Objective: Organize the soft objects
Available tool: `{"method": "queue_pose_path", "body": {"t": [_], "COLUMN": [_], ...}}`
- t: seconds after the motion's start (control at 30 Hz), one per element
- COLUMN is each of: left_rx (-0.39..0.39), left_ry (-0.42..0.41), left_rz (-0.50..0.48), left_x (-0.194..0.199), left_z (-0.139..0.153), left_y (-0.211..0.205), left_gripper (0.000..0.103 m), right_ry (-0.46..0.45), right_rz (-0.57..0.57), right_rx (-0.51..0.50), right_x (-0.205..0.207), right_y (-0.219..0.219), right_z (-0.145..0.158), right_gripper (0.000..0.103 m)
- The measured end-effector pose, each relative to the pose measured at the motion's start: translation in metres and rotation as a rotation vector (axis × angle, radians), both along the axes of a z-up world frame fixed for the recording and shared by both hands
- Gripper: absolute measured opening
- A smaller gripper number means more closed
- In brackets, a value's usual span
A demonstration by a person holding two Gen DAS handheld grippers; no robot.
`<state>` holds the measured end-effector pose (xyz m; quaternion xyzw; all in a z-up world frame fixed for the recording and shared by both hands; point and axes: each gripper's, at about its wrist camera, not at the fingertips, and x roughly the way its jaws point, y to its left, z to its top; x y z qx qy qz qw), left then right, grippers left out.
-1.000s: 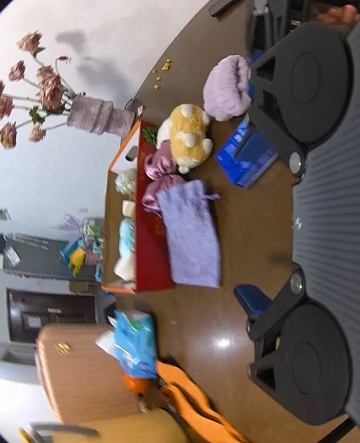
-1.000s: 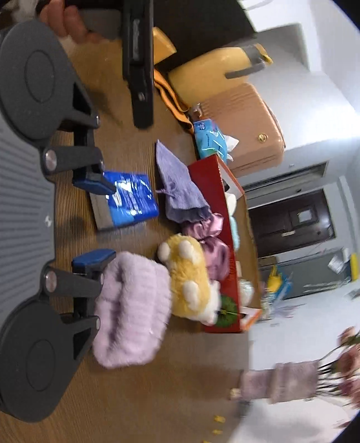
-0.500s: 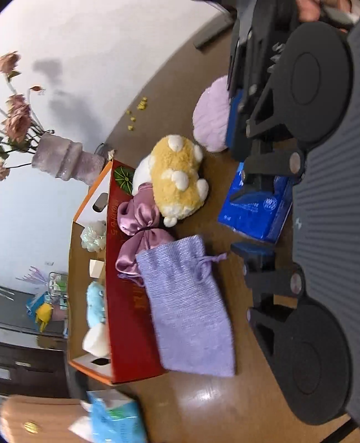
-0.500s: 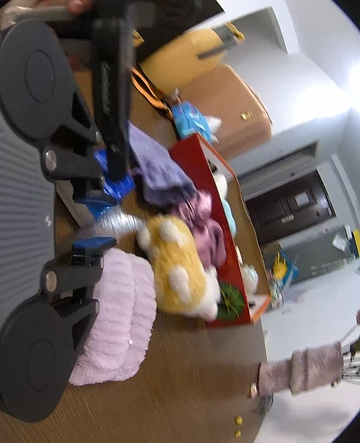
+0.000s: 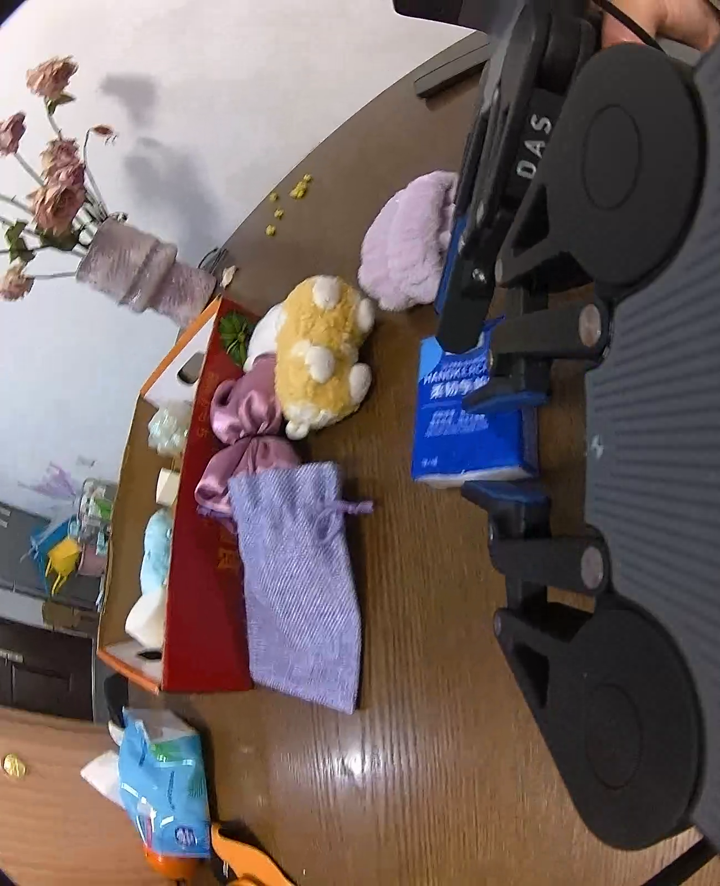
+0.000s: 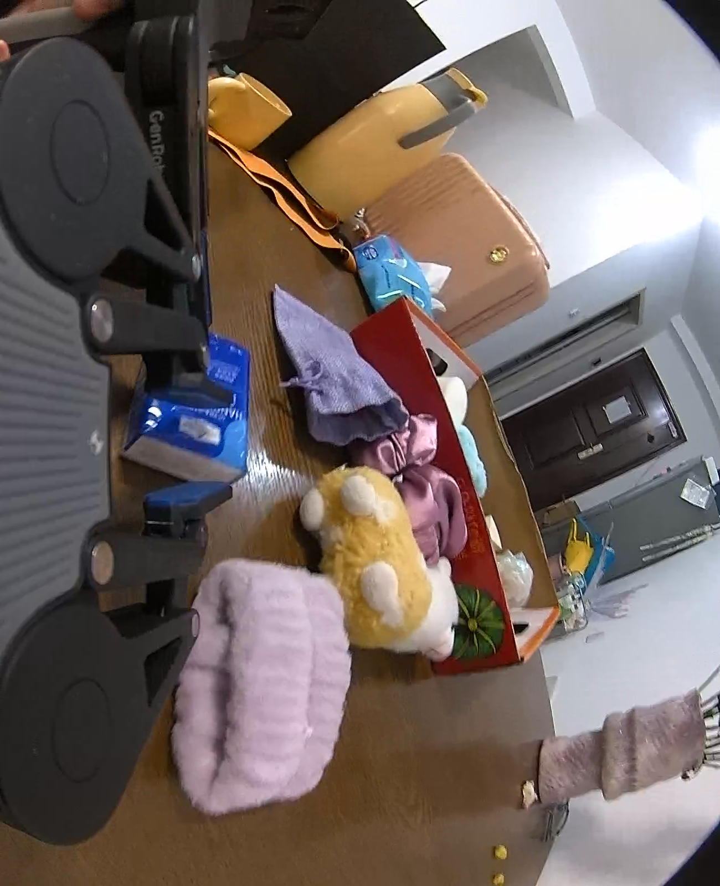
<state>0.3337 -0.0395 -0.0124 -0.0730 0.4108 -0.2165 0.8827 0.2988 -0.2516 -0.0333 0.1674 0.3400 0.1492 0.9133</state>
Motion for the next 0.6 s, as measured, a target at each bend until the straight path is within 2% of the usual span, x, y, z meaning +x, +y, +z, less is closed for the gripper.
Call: {"method": "queue_pose_path", "body": {"t": [0.1, 0.2, 0.27, 0.37, 0.43, 0.6], "left_rx": [-0.034, -0.041, -0.075, -0.065, -0.073, -0.087], "left_ry": [0.0, 0.038, 0.056, 0.047, 0.028, -0.029], "left_rz": [-0.013, -0.002, 0.004, 0.016, 0.017, 0.013], "left_x": [0.006, 0.013, 0.013, 0.007, -0.002, -0.022], "left_z": [0.001, -0.009, -0.011, -0.009, -0.004, 0.011], "left_y": [0.004, 0.003, 0.007, 0.008, 0.009, 0.009], "left_gripper": [0.03, 0.03, 0.027, 0.023, 0.019, 0.018], "right_ry": [0.021, 0.035, 0.04, 0.038, 0.034, -0.015], "right_rz": [0.008, 0.004, 0.0, 0.006, 0.01, 0.009], "right_rx": [-0.004, 0.048, 0.073, 0.078, 0.072, 0.054], "right_x": [0.007, 0.008, 0.009, 0.005, 0.001, -0.019], "right_y": [0.004, 0.0, -0.003, -0.005, -0.004, -0.005], "right_z": [-0.004, -0.011, -0.014, -0.012, -0.009, 0.006], "right_gripper": [0.023, 0.021, 0.018, 0.011, 0.01, 0.01]}}
